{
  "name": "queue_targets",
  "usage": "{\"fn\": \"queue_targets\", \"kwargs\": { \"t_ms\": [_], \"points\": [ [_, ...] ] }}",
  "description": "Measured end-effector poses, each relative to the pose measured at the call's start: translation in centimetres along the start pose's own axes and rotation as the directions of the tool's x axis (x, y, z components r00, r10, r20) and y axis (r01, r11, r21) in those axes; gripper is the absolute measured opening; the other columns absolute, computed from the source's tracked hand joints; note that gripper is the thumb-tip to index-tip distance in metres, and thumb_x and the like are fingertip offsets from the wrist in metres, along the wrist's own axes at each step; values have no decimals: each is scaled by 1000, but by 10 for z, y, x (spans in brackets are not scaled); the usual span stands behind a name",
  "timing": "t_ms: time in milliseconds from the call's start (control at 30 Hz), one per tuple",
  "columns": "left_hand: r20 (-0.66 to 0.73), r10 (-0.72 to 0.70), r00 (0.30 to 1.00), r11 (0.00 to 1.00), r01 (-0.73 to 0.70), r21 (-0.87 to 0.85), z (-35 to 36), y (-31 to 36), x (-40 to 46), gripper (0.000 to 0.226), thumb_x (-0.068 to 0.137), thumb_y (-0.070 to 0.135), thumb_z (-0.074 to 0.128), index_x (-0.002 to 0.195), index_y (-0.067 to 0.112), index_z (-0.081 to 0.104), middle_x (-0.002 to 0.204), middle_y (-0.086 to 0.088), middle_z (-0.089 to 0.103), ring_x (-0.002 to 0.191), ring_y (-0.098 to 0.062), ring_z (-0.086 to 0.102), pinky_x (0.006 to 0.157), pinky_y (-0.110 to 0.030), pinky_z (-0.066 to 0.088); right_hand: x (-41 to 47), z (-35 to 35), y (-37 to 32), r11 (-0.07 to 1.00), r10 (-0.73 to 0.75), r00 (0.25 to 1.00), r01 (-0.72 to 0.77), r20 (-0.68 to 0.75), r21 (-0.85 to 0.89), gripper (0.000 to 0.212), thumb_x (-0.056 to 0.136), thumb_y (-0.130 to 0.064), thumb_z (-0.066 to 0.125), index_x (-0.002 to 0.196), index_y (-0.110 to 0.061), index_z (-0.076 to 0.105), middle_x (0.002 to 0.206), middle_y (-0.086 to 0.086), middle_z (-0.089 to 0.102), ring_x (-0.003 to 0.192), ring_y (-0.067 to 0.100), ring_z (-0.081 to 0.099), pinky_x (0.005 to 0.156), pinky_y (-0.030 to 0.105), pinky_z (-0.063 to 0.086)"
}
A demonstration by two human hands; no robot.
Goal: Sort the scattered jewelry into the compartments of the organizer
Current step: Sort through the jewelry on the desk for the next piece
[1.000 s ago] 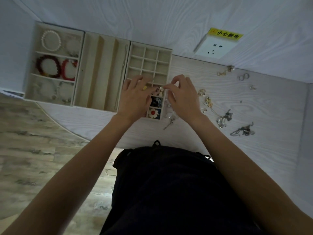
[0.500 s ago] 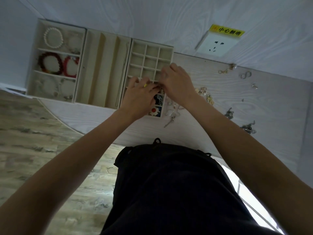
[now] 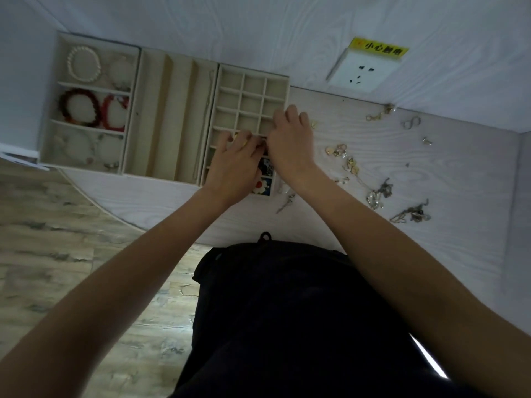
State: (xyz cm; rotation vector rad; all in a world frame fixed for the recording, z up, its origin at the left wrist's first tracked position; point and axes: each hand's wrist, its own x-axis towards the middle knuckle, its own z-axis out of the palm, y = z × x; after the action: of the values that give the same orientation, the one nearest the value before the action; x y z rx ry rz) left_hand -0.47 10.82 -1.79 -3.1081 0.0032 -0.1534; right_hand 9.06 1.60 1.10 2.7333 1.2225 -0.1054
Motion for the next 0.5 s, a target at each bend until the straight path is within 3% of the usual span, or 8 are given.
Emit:
{"fn": "queue_targets", "kwargs": {
  "t_ms": [100, 233, 300, 367, 500],
  "points": [
    [16, -35, 999, 999, 35, -36, 1, 2, 0, 37, 80, 23, 41, 105, 13, 67, 109, -1, 65, 108, -20, 39, 90, -38, 24, -2, 4, 3, 998, 20, 999, -18, -38, 55, 18, 46, -3, 78, 48, -7, 61, 71, 8, 58, 73, 28, 56, 63, 33, 42],
    [33, -48, 998, 997, 49, -52, 1, 3, 0, 39, 79, 23, 39, 106, 13, 66, 109, -1, 64, 108, -21, 41, 91, -39, 24, -5, 6, 3, 994, 17, 998, -11, -54, 105, 13, 51, -5, 76, 51, -8, 63, 73, 7, 59, 74, 27, 56, 64, 33, 40],
    [33, -43, 999, 997, 45, -56, 0, 3, 0, 39, 79, 23, 40, 107, 12, 65, 110, -2, 63, 108, -21, 41, 92, -39, 24, -8, 9, 8, 979, 30, 996, -13, -79, 205, 4, 66, -7, 71, 62, -7, 70, 84, 8, 63, 83, 30, 55, 68, 35, 41],
    [45, -34, 998, 997, 37, -65, -1, 2, -1, 41, 79, 23, 39, 109, 11, 64, 111, -2, 62, 108, -22, 42, 93, -40, 24, -16, 9, 18, 926, 61, 990, -10, -124, 378, 10, 78, -12, 64, 79, -7, 72, 97, 10, 63, 91, 31, 53, 75, 37, 42],
    [78, -36, 996, 992, 45, -120, -5, 3, -2, 40, 79, 21, 38, 110, 10, 60, 117, -4, 57, 110, -25, 45, 94, -40, 23, -57, 7, 51, 831, 167, 976, -61, -143, 554, 15, 85, -13, 60, 95, -12, 70, 101, 8, 61, 95, 26, 52, 82, 29, 35]
  ]
}}
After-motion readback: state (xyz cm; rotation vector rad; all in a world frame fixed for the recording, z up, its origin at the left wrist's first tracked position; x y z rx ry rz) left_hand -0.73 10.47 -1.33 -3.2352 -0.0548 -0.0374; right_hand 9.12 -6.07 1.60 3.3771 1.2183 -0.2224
